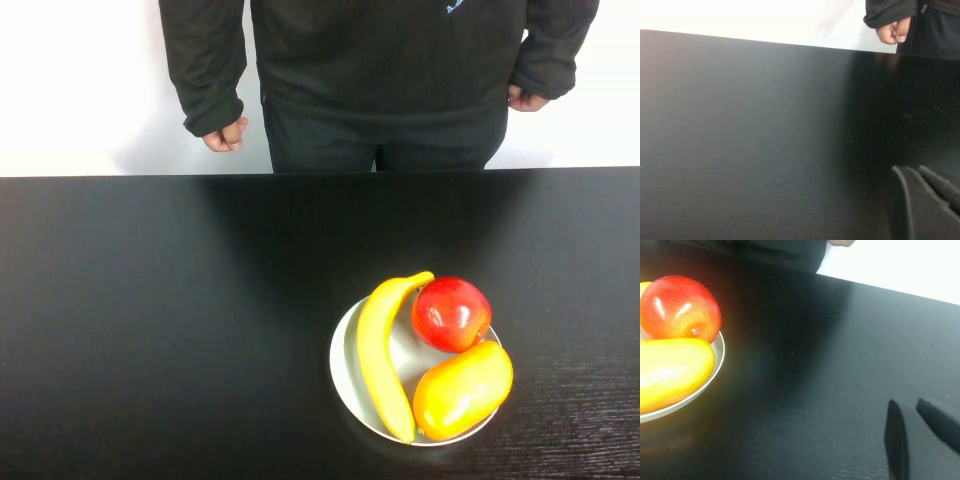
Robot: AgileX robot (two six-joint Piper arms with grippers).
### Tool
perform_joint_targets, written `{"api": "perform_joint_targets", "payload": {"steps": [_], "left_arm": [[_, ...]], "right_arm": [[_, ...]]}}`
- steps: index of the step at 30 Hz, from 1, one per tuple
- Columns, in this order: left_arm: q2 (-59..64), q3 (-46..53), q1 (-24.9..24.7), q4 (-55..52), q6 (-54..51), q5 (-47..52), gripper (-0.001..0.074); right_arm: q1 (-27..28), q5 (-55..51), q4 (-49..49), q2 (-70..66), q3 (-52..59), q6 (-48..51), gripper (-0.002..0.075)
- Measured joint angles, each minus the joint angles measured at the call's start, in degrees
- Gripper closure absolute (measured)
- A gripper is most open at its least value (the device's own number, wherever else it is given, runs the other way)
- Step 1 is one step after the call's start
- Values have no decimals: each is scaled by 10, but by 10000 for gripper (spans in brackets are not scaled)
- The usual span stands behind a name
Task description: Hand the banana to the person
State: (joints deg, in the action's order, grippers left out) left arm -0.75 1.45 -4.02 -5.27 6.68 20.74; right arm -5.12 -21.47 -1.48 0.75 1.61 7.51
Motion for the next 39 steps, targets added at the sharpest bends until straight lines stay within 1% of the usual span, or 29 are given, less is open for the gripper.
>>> {"api": "perform_joint_targets", "payload": {"steps": [34, 37, 39], "left_arm": [[0, 0, 0, 0, 0, 0, 738], [0, 0, 0, 0, 0, 0, 738], [0, 0, 0, 0, 0, 0, 738]], "right_arm": [[0, 0, 0, 0, 0, 0, 736], [0, 4, 15, 0, 0, 0, 736], [0, 14, 52, 0, 1, 0, 736]]}}
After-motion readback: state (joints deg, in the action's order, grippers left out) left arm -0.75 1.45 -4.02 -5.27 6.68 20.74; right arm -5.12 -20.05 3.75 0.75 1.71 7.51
